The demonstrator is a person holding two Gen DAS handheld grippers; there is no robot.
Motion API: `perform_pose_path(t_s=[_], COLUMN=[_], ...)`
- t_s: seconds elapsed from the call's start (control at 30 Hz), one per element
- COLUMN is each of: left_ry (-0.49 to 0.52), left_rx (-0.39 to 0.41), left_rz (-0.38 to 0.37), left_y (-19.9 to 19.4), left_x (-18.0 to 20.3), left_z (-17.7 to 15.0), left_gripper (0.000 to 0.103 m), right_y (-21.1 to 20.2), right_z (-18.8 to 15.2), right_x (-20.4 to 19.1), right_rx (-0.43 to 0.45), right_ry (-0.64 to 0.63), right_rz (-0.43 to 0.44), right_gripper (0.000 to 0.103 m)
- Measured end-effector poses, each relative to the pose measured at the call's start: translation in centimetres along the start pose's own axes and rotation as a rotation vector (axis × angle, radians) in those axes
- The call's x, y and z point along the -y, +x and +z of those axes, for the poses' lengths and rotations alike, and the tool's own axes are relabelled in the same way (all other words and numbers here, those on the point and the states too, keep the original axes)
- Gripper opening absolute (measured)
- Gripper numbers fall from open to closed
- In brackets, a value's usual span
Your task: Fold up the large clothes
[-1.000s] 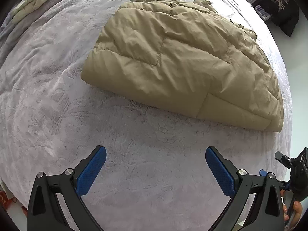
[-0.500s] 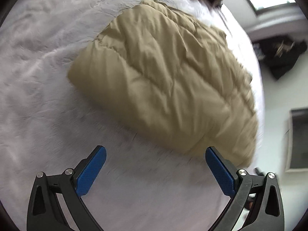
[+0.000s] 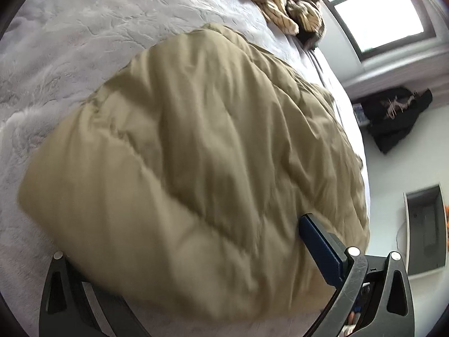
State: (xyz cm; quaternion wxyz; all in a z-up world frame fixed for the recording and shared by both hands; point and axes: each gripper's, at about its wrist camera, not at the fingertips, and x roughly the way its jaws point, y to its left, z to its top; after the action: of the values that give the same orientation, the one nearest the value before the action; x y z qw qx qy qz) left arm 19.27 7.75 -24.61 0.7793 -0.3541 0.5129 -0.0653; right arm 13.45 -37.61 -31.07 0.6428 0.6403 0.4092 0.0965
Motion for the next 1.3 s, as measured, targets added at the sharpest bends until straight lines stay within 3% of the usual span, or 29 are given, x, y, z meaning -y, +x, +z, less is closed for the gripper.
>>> perform_pose_path(t_s=[0.13, 0.17, 0.2, 0.27, 0.3, 0.33, 0.37, 0.43, 0.53, 0.7, 0.83, 1.17, 1.3], left_ry=[-0.048, -0.063, -0.071, -0.088, -0.084, -0.067, -0.046, -0.010, 0.031, 0.085, 0.093, 0.107, 0.108], left_rx=[0.048, 0.054, 0.054, 0.032, 0.033, 0.030, 0.032, 0.043, 0.069, 0.091, 0.061, -0.136, -0.223], left_rz=[0.030, 0.036, 0.020, -0.046, -0.060, -0.069, -0.066, -0.065, -0.067, -0.067, -0.070, -0.069, -0.043], left_y=[1.3, 1.9, 1.9, 2.2, 2.1, 1.8, 1.4, 0.5, -1.6, -4.9, -7.3, -14.5, -15.1], left_x=[0.0, 0.4, 0.5, 0.7, 1.0, 1.4, 1.9, 3.1, 4.3, 5.5, 5.5, -0.8, -3.7], left_z=[0.8, 1.0, 1.1, 1.6, 1.7, 2.0, 2.2, 2.3, 1.9, 0.9, -1.1, -10.3, -13.1], left_gripper=[0.103, 0.097, 0.068, 0.038, 0.028, 0.024, 0.022, 0.021, 0.021, 0.020, 0.020, 0.021, 0.021], right_y=[0.7, 1.1, 1.1, 1.2, 1.4, 1.4, 1.4, 1.1, 0.4, -1.5, -3.5, -10.7, -13.0], right_z=[1.0, 1.2, 1.2, 1.4, 1.2, 1.1, 1.1, 1.0, 0.7, -0.2, -1.9, -11.1, -13.0], right_x=[0.0, 0.1, 0.2, 0.5, 0.5, 0.7, 0.8, 0.6, -0.4, -1.6, -2.2, 1.9, 3.2], right_rx=[0.015, 0.016, 0.016, 0.021, 0.021, 0.017, 0.009, 0.007, 0.000, -0.033, -0.060, -0.081, -0.082], right_ry=[-0.020, -0.020, -0.017, 0.010, 0.026, 0.048, 0.066, 0.072, 0.036, -0.002, -0.047, -0.020, 0.011], right_rz=[0.025, 0.024, 0.022, 0.015, 0.015, 0.012, 0.012, 0.032, 0.049, 0.084, 0.070, -0.002, -0.032], right_gripper=[0.089, 0.089, 0.089, 0.087, 0.082, 0.065, 0.046, 0.032, 0.024, 0.022, 0.022, 0.022, 0.022])
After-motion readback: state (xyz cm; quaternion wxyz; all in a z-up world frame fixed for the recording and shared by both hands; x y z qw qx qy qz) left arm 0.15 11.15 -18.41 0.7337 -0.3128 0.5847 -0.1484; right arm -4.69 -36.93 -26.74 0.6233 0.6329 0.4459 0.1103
